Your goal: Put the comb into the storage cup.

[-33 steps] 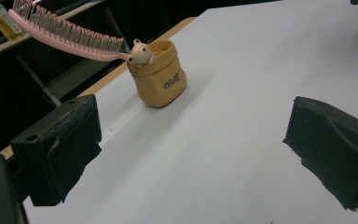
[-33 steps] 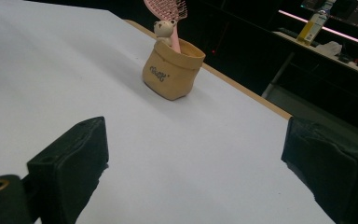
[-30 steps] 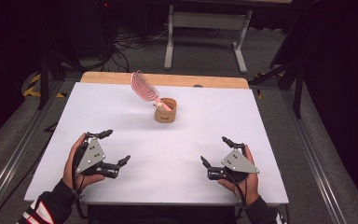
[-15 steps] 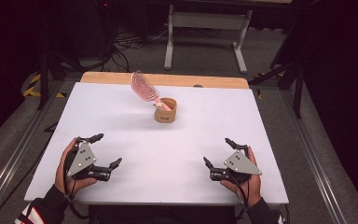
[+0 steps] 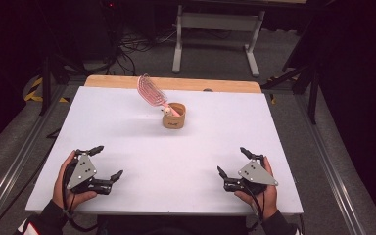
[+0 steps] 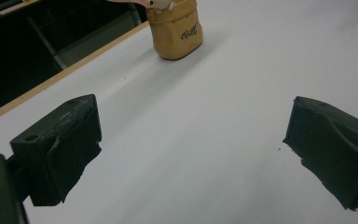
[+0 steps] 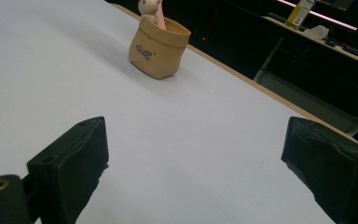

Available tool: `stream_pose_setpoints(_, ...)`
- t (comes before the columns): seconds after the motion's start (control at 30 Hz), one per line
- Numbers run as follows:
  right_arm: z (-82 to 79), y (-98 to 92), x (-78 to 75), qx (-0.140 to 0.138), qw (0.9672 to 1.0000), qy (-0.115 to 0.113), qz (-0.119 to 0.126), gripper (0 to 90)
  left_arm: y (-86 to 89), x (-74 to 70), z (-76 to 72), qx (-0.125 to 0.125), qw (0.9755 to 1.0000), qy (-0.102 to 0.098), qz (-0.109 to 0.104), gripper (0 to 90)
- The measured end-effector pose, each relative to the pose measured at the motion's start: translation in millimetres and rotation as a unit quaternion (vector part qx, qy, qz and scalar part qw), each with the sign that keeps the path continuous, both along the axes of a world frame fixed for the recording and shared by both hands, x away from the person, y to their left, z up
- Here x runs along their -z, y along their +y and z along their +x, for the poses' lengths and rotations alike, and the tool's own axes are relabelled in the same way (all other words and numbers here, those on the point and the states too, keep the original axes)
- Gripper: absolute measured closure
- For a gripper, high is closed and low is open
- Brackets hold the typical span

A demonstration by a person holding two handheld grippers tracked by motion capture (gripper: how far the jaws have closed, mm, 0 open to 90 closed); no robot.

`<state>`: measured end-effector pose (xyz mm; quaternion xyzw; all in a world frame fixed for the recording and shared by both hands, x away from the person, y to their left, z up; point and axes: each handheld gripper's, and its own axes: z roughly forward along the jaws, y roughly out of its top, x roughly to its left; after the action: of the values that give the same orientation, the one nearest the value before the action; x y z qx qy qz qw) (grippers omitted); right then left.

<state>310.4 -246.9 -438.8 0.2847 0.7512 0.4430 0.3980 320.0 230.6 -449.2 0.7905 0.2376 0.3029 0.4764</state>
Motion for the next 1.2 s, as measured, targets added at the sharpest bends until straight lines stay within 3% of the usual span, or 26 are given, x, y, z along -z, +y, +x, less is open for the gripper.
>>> stream_pose_setpoints(0.47, -6.2, -16.8, 9.7, 0.02, 0.9994, 0.024, 0.015, 6.7, 18.1, 16.9, -6.8, -0.027, 0.999, 0.033, -0.008, 4.6)
stream_pose_setpoints(0.9, -4.1, -18.3, 10.7, 0.018, 0.9995, 0.024, 0.014, 6.4, 20.1, 14.6, -6.1, -0.037, 0.9988, 0.028, -0.017, 4.6)
stream_pose_setpoints(1.2, -6.6, -16.6, 8.7, 0.017, 0.9997, 0.015, 0.012, 6.4, 20.9, 11.9, -7.7, -0.031, 0.9989, 0.023, -0.028, 4.6)
